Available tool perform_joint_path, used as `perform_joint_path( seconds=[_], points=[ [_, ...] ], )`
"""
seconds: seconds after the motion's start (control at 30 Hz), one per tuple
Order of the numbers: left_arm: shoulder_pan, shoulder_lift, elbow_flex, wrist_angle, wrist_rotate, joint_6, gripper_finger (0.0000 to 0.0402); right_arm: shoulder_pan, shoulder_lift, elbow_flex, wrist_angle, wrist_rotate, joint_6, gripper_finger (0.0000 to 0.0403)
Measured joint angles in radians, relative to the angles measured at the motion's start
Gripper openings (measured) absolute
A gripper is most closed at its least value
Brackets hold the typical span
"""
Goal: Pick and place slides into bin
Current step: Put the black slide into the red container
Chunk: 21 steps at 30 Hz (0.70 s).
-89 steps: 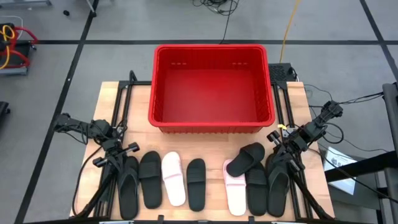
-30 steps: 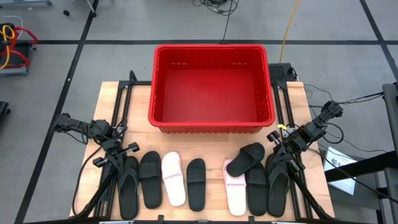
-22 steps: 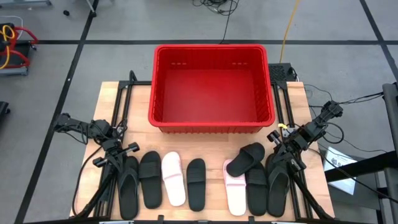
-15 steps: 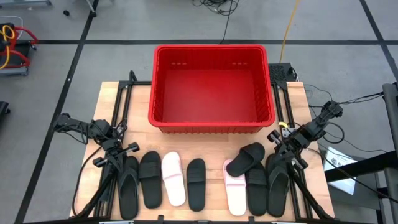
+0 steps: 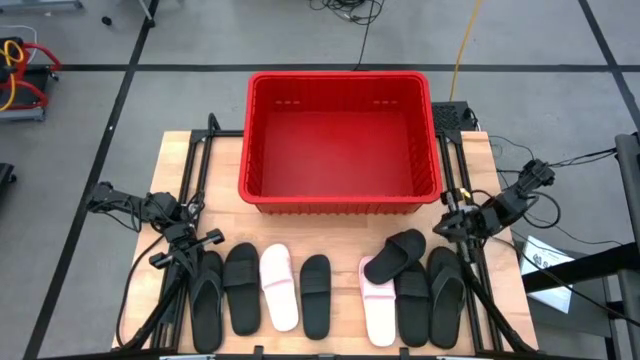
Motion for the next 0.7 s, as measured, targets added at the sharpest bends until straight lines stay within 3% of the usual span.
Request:
perform_joint_path(
  seconds=[0.23,0.4,0.6,0.7],
  points=[
    [0.0,0.0,0.0,0.003,0.0,0.0,0.0008,0.0,0.109,0.121,0.001,0.242,-0.124,0.0],
    [0.0,0.0,0.0,0.003,0.0,0.0,0.0008,0.0,0.187,0.243,-0.037,0.29,-0.148,0.0],
    [0.0,0.0,0.0,0.003,0.0,0.0,0.0008,0.0,0.289,0.382,-0.188,0.303,-0.053,0.0],
    [0.0,0.0,0.0,0.003,0.0,0.0,0.0008,0.0,0.343,0.428,-0.266,0.373,0.027,0.0]
  ],
)
